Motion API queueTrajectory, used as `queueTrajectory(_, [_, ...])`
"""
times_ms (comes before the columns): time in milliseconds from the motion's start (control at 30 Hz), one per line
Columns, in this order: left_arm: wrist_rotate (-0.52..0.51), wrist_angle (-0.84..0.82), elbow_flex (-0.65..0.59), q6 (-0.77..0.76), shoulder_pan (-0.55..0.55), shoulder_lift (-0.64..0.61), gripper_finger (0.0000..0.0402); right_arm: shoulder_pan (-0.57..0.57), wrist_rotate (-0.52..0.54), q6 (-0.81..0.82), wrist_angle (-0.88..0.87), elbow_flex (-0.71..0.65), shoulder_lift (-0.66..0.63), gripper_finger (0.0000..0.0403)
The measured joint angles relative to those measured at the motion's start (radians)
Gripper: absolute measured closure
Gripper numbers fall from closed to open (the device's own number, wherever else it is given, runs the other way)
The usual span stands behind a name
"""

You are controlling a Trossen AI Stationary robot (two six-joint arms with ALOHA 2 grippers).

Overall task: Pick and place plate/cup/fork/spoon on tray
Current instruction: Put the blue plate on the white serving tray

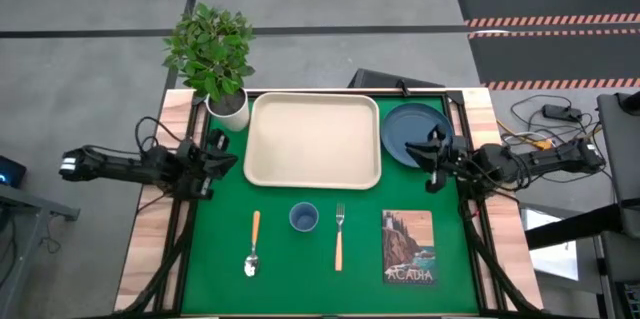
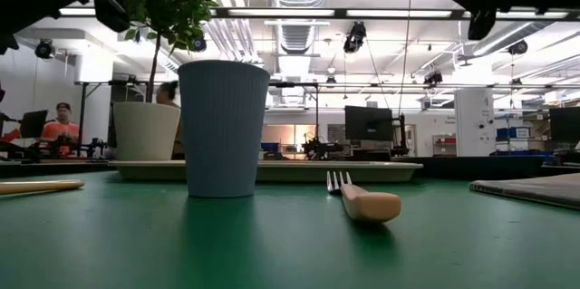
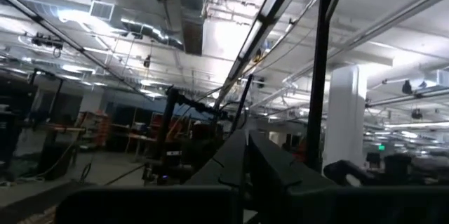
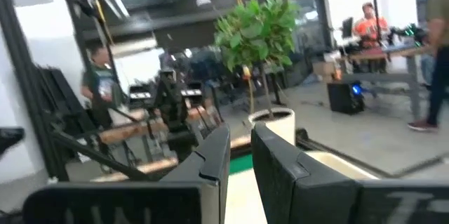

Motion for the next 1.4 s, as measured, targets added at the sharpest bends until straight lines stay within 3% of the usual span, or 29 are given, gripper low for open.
queueTrajectory(333, [-0.176, 0.003, 0.001, 0.026, 0.000, 0.050, 0.0402, -0.083, 0.056, 0.159, -0.541, 0.284, 0.129, 0.0355])
queueTrajectory(633, [-0.180, 0.002, 0.001, 0.024, 0.000, 0.070, 0.0402, -0.195, 0.041, 0.285, -1.037, 0.425, 0.279, 0.0355])
queueTrajectory(1000, [-0.224, 0.002, 0.002, 0.025, 0.000, 0.082, 0.0402, -0.400, -0.197, 0.166, -1.058, 0.457, 0.498, 0.0355])
queueTrajectory(1267, [-0.223, 0.001, 0.001, 0.025, 0.000, 0.105, 0.0402, -0.475, -0.243, -0.124, -1.067, 0.516, 0.632, 0.0355])
queueTrajectory(1400, [-0.223, 0.001, 0.001, 0.025, 0.000, 0.104, 0.0402, -0.475, -0.272, -0.150, -1.071, 0.516, 0.679, 0.0350])
